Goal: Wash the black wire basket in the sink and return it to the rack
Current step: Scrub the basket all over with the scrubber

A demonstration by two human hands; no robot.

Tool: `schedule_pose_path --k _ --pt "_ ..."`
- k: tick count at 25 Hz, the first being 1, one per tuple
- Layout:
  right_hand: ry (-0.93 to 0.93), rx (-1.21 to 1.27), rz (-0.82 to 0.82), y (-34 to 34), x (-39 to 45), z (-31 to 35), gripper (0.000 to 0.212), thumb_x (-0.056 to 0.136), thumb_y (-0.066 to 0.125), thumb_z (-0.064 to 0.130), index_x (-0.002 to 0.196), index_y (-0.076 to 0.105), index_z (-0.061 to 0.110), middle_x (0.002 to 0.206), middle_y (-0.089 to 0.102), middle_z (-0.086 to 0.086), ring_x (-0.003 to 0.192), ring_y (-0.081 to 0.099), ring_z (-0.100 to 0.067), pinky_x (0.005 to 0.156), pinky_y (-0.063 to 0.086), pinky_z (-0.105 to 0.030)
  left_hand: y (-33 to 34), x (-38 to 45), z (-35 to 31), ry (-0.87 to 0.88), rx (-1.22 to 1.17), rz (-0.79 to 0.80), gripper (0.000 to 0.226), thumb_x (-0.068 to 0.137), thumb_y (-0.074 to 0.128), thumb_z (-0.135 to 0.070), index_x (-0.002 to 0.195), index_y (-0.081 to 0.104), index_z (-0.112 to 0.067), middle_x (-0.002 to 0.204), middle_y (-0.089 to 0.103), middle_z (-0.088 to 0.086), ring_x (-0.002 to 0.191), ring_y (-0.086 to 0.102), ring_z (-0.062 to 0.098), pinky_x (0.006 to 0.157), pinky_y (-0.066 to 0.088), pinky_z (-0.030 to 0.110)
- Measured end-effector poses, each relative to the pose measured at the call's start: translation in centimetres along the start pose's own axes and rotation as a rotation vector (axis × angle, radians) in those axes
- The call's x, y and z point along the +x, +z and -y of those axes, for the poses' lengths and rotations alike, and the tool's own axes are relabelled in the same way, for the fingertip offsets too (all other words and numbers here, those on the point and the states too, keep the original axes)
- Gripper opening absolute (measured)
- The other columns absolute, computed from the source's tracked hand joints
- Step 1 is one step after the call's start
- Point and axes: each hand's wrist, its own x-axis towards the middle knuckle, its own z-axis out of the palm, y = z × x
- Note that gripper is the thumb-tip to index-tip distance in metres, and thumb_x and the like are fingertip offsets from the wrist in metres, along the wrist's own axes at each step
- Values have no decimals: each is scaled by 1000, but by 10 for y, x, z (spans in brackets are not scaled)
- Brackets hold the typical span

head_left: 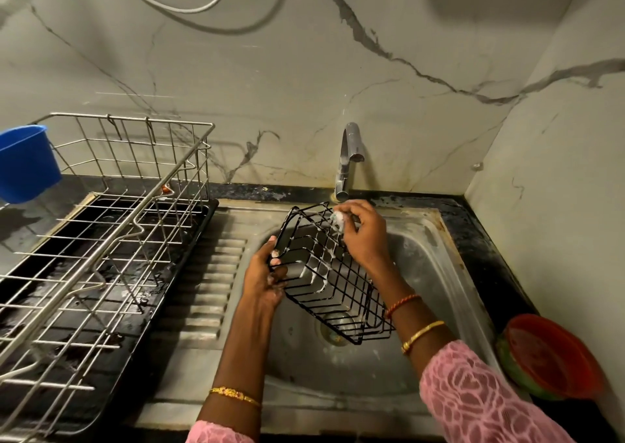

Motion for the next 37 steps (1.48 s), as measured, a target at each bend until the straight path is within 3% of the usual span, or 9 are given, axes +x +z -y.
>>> schedule_pose_path --k 2,5,10,12,16,22,28,31,37 --pt "15 -18 13 1 14 -3 21 85 57 -5 101 67 3 108 62 -11 93 55 -11 80 53 -21 2 -2 -3 -1 -23 18 31 96 45 -32 67 41 -22 34 35 -7 23 22 0 29 11 10" --pt "84 -32 29 3 20 -7 19 87 58 0 103 67 4 110 63 -11 96 59 -17 75 49 -14 2 -2 -4 3 -20 17 33 96 45 -32 66 42 -21 35 34 -8 23 21 0 28 12 9" --pt "290 -10 -87 7 1 -10 21 88 59 6 109 65 6 112 64 -12 94 60 -17 78 56 -32 2 -1 3 53 37 -70 29 94 48 -34 68 46 -23 36 36 -9 26 23 0 36 17 15" --pt "354 0 -84 7 -15 -9 24 88 59 10 111 63 4 110 65 -12 90 60 -14 71 53 -20 6 -6 2 65 6 -71 32 95 48 -34 65 48 -22 35 35 -9 25 24 0 35 20 15" --pt "200 -10 -76 8 -63 4 21 87 61 8 107 66 2 100 64 -8 73 54 -2 60 45 -7 7 -14 -7 33 -121 20 51 97 43 -35 49 48 -19 32 33 -10 19 21 1 25 14 9" --pt "120 21 -177 4 -46 14 19 85 63 6 103 66 -1 102 61 -8 86 55 -9 66 44 -1 12 -22 -13 33 -120 83 61 99 39 -36 41 47 -18 31 32 -8 18 22 2 23 14 11" --pt "216 10 -145 0 -6 5 20 87 60 8 106 64 3 109 61 -11 95 59 -18 64 47 -7 15 -27 -15 64 -94 50 64 97 42 -37 40 57 -14 31 34 -9 20 24 2 25 14 10" --pt "136 31 -142 9 -46 14 17 87 60 3 102 66 -1 105 58 -9 90 56 -13 66 44 0 17 -25 -13 96 -112 13 61 96 45 -36 40 53 -15 32 34 -9 22 24 2 29 11 12" --pt "24 98 -119 12 -122 22 18 84 63 0 97 72 8 94 58 2 85 56 -1 74 47 -9 12 -25 -10 78 -104 -4 60 96 46 -36 39 49 -16 30 32 -8 19 23 3 25 15 10"
